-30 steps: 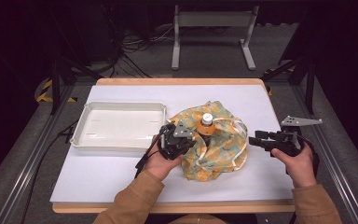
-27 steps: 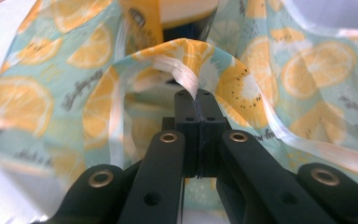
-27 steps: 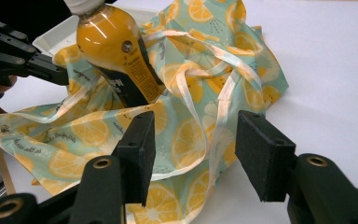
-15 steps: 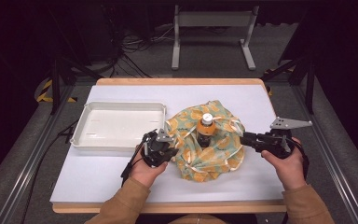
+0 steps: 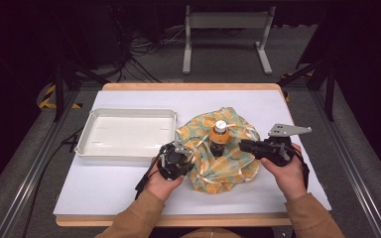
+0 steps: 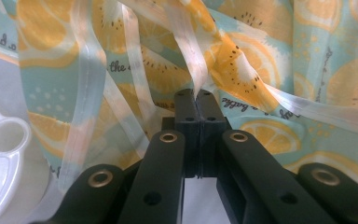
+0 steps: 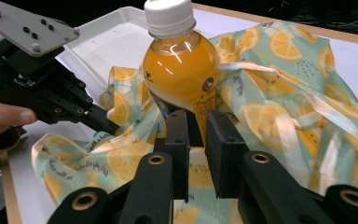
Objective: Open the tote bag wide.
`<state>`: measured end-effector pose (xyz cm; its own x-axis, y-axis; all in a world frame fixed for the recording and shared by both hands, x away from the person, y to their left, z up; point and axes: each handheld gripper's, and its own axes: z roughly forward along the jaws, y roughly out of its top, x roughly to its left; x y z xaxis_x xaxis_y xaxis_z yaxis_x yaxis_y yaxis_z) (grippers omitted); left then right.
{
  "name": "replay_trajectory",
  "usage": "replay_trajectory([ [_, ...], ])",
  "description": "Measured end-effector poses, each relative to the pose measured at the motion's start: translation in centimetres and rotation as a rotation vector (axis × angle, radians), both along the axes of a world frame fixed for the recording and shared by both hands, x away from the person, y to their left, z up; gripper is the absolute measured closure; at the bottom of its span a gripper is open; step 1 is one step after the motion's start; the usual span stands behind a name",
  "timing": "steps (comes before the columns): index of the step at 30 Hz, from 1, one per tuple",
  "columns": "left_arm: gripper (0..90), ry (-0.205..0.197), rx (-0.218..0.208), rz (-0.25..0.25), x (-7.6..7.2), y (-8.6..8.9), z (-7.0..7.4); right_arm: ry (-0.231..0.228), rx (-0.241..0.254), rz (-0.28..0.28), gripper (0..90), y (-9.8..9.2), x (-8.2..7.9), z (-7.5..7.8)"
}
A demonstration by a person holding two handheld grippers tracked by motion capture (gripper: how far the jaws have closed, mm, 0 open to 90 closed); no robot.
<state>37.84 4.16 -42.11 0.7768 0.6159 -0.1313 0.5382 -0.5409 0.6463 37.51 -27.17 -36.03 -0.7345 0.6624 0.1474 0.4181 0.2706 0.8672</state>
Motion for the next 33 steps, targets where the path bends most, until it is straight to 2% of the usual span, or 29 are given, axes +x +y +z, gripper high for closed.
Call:
replay_trajectory([
  [6,89.2,-0.022,-0.026,-0.034,-0.2,-0.1,0.3,0.006,-0.042,-0.011,78.8,1.3,0.8,-1.0],
  [10,89.2,-0.026,-0.014,-0.063,-0.4,-0.7,0.3,0.011,-0.065,-0.022,77.8,1.7,1.2,-1.7],
  [16,89.2,-0.029,-0.008,-0.067,-0.4,-0.9,0.2,0.031,-0.112,-0.022,75.6,2.2,1.3,-2.5],
  [20,89.0,-0.028,-0.008,-0.061,-0.2,-0.7,0.1,0.079,-0.155,-0.012,66.5,2.1,1.4,-3.5],
  [26,88.8,-0.024,-0.013,-0.053,-0.2,-0.6,0.0,0.124,-0.201,0.001,61.5,1.9,1.4,-4.6],
  [33,87.6,-0.012,-0.016,-0.036,0.3,-0.3,-0.6,0.133,-0.313,0.023,49.7,1.6,1.2,-5.8],
])
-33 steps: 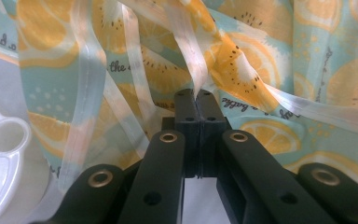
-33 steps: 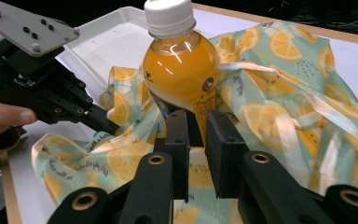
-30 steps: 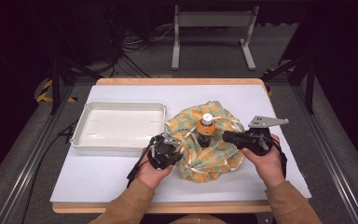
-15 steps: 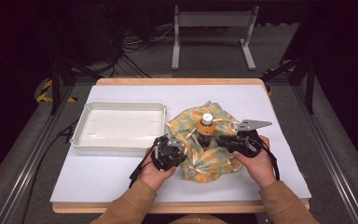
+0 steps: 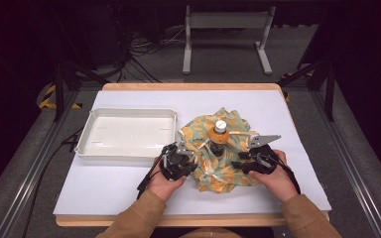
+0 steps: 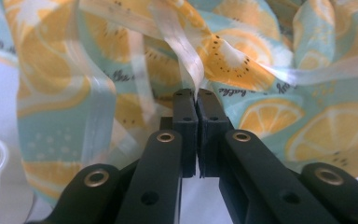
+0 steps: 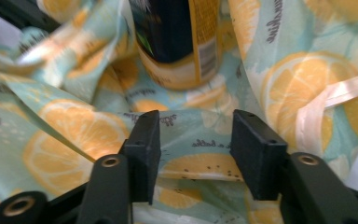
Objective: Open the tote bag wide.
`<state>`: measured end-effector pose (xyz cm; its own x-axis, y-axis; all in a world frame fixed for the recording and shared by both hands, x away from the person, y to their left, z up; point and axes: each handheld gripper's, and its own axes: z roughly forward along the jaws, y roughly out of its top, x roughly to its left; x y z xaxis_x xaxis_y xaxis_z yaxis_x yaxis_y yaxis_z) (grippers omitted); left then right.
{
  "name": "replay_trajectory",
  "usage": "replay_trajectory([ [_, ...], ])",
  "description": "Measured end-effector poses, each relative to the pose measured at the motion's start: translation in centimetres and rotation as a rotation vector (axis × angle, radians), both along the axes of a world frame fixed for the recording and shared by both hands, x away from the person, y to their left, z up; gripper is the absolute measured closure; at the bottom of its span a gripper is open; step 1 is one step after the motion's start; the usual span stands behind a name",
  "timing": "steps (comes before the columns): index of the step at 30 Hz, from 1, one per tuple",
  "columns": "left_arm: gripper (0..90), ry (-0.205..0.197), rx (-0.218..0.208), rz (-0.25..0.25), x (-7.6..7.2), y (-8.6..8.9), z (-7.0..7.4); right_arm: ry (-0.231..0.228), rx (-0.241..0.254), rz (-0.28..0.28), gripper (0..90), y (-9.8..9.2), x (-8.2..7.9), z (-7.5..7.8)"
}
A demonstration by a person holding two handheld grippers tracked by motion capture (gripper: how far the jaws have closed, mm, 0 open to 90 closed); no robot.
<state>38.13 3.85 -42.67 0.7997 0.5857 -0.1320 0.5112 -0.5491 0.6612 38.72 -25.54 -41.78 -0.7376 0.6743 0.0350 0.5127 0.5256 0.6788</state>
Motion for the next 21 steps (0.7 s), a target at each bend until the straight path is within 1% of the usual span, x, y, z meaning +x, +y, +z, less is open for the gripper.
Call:
replay_trajectory([
  [2,87.1,0.005,-0.007,0.009,0.1,0.2,-0.1,0.003,-0.019,-0.004,48.2,-0.2,0.1,-0.2],
  [6,86.3,0.001,-0.014,0.02,0.2,0.3,-0.1,-0.023,-0.084,-0.002,47.8,-0.6,0.1,-0.6],
  [7,86.1,0.006,-0.014,0.022,0.2,0.3,-0.1,-0.023,-0.092,-0.004,47.7,-0.8,0.1,-0.6],
  [10,84.9,0.001,-0.008,0.023,0.3,0.3,-0.2,-0.017,-0.099,-0.022,45.3,-1.3,0.3,-0.8],
  [11,84.1,0.004,-0.009,0.023,0.3,0.4,-0.2,-0.012,-0.093,-0.02,44.1,-1.4,0.3,-0.8],
  [12,82.8,0.007,-0.009,0.022,0.3,0.4,-0.1,-0.017,-0.088,-0.016,41.7,-1.3,0.3,-0.8],
  [15,75.7,0.005,-0.027,0.017,0.1,0.7,0.1,-0.026,-0.07,-0.013,37.1,-1.2,0.1,-0.6],
  [17,68.6,0.002,-0.038,0.011,0.0,1.0,0.5,-0.031,-0.046,-0.004,36.1,-1.3,0.1,-0.4],
  [21,52.6,-0.003,-0.06,0.003,-0.4,1.7,1.4,-0.055,0.005,0.01,34.3,-1.7,-0.3,0.3],
])
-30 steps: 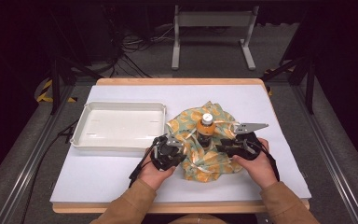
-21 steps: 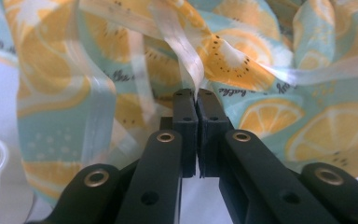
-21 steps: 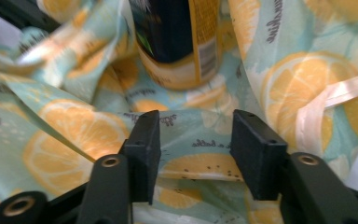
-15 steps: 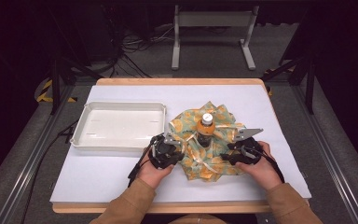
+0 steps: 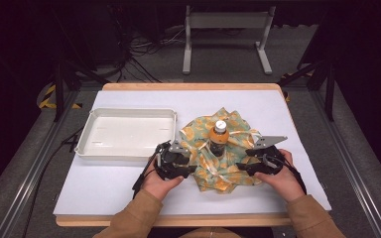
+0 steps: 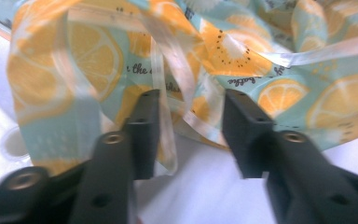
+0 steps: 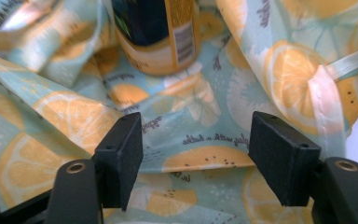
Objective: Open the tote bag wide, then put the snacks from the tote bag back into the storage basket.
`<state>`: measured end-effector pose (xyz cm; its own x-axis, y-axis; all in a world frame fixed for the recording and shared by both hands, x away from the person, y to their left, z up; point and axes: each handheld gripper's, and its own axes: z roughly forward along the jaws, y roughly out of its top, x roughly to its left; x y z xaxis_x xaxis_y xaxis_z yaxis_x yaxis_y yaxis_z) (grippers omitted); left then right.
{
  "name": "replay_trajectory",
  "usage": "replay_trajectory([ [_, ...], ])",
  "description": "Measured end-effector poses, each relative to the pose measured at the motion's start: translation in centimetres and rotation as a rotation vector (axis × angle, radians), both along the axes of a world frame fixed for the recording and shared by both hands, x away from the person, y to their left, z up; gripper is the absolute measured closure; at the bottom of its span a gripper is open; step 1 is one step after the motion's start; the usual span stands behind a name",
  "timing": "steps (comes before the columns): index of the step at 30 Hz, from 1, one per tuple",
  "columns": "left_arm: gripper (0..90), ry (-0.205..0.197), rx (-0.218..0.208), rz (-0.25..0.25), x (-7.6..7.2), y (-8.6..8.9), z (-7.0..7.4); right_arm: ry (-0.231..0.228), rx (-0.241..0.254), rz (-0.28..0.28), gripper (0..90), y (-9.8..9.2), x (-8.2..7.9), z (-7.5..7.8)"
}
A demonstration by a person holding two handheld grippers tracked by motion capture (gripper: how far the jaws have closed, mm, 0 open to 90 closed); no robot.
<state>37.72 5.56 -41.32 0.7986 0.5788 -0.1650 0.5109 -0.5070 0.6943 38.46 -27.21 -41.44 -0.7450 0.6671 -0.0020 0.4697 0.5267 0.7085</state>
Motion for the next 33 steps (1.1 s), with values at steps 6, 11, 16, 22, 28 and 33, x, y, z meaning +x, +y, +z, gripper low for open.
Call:
replay_trajectory([
  [6,34.7,-0.011,-0.012,-0.015,-0.8,1.1,1.3,-0.037,0.084,0.013,32.6,-0.5,-0.6,1.5],
  [11,30.7,-0.019,-0.009,-0.05,-1.7,1.7,2.3,-0.061,0.113,0.001,32.2,-1.0,-1.1,2.7],
  [16,28.8,-0.035,-0.031,-0.05,-2.3,2.6,3.4,-0.092,0.165,-0.009,32.2,-1.7,-1.6,4.0],
  [22,28.7,-0.066,-0.066,-0.06,-2.5,2.8,4.6,-0.107,0.2,-0.027,32.2,-2.6,-1.9,4.8],
  [28,28.6,-0.105,-0.13,-0.055,-2.3,3.1,6.2,-0.117,0.241,-0.049,32.5,-3.8,-2.0,5.4],
  [33,27.4,-0.123,-0.197,-0.052,-1.6,2.9,7.2,-0.12,0.261,-0.066,32.4,-4.5,-2.0,5.5],
])
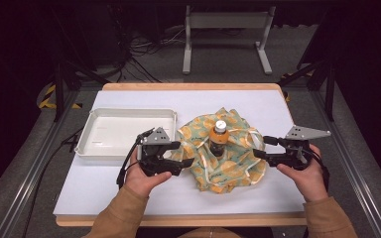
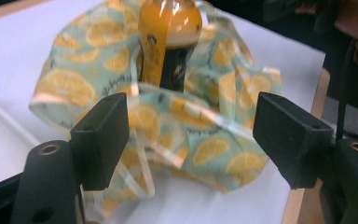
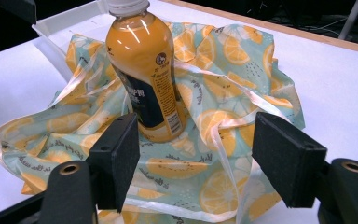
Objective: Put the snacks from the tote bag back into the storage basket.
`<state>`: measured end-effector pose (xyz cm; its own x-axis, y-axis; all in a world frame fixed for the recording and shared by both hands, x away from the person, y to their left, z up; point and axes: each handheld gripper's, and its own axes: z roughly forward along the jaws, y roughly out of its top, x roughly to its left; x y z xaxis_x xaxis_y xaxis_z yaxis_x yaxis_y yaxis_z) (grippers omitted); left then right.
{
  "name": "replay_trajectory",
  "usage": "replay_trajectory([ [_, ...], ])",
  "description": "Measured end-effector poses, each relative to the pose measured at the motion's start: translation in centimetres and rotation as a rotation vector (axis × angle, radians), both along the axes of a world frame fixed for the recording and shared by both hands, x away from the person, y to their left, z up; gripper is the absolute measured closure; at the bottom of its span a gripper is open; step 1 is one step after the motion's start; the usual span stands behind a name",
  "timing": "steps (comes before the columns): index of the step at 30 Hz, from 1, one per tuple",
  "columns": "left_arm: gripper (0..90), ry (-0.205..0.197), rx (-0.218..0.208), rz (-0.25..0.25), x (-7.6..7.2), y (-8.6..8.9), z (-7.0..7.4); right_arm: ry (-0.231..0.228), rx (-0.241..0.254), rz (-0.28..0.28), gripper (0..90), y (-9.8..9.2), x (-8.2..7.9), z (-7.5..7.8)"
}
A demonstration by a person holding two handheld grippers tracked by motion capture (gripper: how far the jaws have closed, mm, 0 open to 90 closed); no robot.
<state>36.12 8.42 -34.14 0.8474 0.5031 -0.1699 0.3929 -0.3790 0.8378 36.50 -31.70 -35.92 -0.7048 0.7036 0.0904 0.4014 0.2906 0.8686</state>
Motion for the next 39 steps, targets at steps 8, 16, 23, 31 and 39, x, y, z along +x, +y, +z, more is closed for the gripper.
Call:
replay_trajectory([
  [8,26.9,-0.011,-0.081,-0.015,1.5,-1.0,0.7,0.003,0.019,-0.017,32.8,-0.6,0.1,-0.1],
  [16,26.5,-0.042,-0.078,-0.021,2.7,-2.8,1.4,0.007,0.041,-0.035,33.2,-1.2,0.2,0.0],
  [23,26.3,-0.061,-0.089,-0.026,3.8,-4.3,1.6,0.01,0.04,-0.041,33.3,-1.3,0.3,-0.1],
  [31,26.3,-0.096,-0.054,-0.036,4.4,-6.3,1.8,0.016,0.039,-0.05,33.4,-1.7,0.3,-0.3],
  [39,26.9,-0.14,-0.093,-0.064,5.2,-7.2,1.2,0.014,0.051,-0.061,33.5,-2.0,0.4,-0.2],
])
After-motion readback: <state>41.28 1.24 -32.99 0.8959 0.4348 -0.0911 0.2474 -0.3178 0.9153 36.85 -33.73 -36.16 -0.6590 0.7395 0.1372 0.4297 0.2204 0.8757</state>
